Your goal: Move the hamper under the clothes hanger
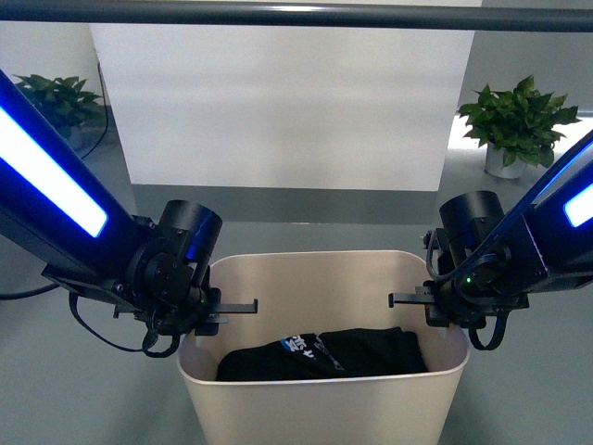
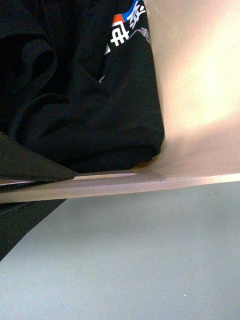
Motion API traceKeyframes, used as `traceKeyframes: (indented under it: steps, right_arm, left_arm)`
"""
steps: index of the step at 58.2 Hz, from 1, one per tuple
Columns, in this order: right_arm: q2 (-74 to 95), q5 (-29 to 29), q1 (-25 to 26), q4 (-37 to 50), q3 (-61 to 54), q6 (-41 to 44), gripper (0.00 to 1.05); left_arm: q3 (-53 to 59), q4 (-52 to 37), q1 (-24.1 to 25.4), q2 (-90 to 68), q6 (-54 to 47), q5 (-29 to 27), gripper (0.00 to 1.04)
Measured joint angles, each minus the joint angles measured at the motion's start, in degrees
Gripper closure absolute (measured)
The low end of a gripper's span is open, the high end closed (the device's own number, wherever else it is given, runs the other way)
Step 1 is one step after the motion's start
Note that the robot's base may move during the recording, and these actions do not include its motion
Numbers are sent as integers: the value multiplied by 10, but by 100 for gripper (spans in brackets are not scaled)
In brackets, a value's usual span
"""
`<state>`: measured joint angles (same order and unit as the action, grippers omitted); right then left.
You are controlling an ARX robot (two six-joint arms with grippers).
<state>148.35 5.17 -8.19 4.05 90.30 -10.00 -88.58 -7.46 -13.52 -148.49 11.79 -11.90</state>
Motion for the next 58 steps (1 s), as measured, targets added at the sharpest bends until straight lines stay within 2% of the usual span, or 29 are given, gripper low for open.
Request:
traceKeyframes:
  steps: [39, 43, 58]
  right_arm:
    - [21, 12, 0, 10, 2, -10, 102]
    - [21, 14, 0, 11, 2, -12, 95]
    - [19, 12, -8, 22, 3, -23, 43]
  left_arm:
    - [-23, 5, -7, -16, -11, -10, 100]
    - [-26, 10, -7, -17, -11, -7, 89]
    - [-27, 9, -14, -17, -11, 9, 35]
